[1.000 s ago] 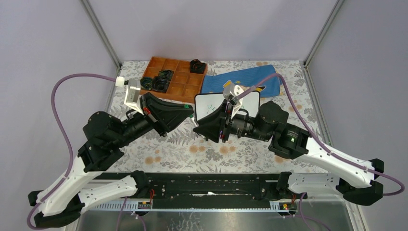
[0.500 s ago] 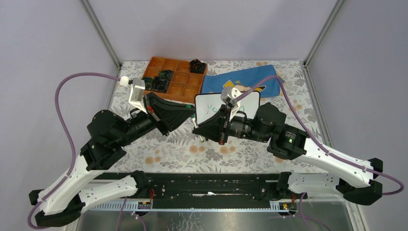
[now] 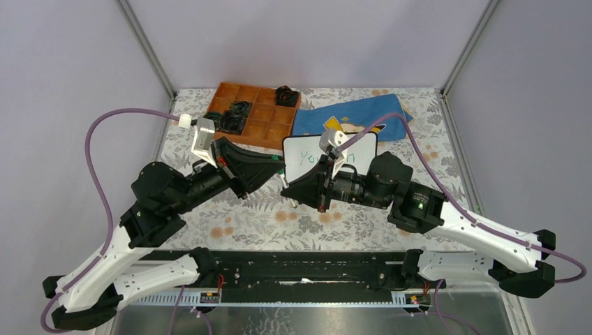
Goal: Write a sentence on the whiteboard
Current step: Close the whiteboard marker at the center of the board.
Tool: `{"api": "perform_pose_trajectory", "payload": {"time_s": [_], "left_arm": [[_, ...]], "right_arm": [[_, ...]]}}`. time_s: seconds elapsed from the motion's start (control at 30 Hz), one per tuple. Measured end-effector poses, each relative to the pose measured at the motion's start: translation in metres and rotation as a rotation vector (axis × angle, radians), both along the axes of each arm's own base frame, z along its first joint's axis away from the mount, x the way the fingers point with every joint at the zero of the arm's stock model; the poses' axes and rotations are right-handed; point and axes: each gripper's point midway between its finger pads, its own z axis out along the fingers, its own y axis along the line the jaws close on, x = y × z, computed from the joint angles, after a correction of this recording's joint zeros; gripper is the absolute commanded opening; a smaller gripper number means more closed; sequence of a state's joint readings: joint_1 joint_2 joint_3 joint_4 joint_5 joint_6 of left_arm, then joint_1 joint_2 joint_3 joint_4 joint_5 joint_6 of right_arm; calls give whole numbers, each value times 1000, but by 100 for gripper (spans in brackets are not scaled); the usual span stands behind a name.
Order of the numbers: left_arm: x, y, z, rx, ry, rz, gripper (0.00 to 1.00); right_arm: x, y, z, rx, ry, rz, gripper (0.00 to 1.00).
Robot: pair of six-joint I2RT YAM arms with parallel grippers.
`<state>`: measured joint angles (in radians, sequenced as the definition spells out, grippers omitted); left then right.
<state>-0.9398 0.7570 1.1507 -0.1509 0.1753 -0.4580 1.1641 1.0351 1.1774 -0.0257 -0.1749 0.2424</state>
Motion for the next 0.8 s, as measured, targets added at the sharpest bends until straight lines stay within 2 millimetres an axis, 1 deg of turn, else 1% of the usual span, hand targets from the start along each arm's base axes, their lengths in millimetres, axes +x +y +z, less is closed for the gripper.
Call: {"api": "perform_pose_trajectory", "payload": {"time_s": [0.03, 0.1, 0.13, 0.17, 0.3, 0.33, 0.43, 0.5, 0.53, 0.67, 0.8], "left_arm": [[-1, 1, 0, -2, -2, 0, 0], [-2, 3, 0, -4, -3, 2, 36], [-3, 5, 1, -6, -3, 4, 52], [-4, 6, 0, -4, -6, 4, 63], [-8, 9, -13, 32, 4, -5, 92], [-9, 10, -13, 37, -1, -3, 98], [-10, 16, -12, 30, -4, 10, 99], [-9, 21, -9, 19, -6, 30, 99], [-8, 26, -7, 11, -6, 52, 99], [1, 45, -1, -24, 3, 158, 99], [9, 65, 4, -66, 7, 255, 99]], "right_arm": [[-1, 0, 0, 0, -2, 3, 0], [-2, 0, 0, -1, -6, 12, 0], [-2, 0, 0, -2, -8, 14, 0], [-3, 1, 0, -2, -10, 19, 0], [3, -3, 3, 5, -13, -15, 0], [3, -4, 3, 7, -13, -16, 0], [3, -10, 3, 3, -12, -28, 0], [2, -18, 3, 0, -12, -41, 0], [1, -24, 1, -2, -11, -50, 0], [0, -37, 0, -1, -12, -76, 0], [1, -49, -9, -16, -2, -110, 0]]}}
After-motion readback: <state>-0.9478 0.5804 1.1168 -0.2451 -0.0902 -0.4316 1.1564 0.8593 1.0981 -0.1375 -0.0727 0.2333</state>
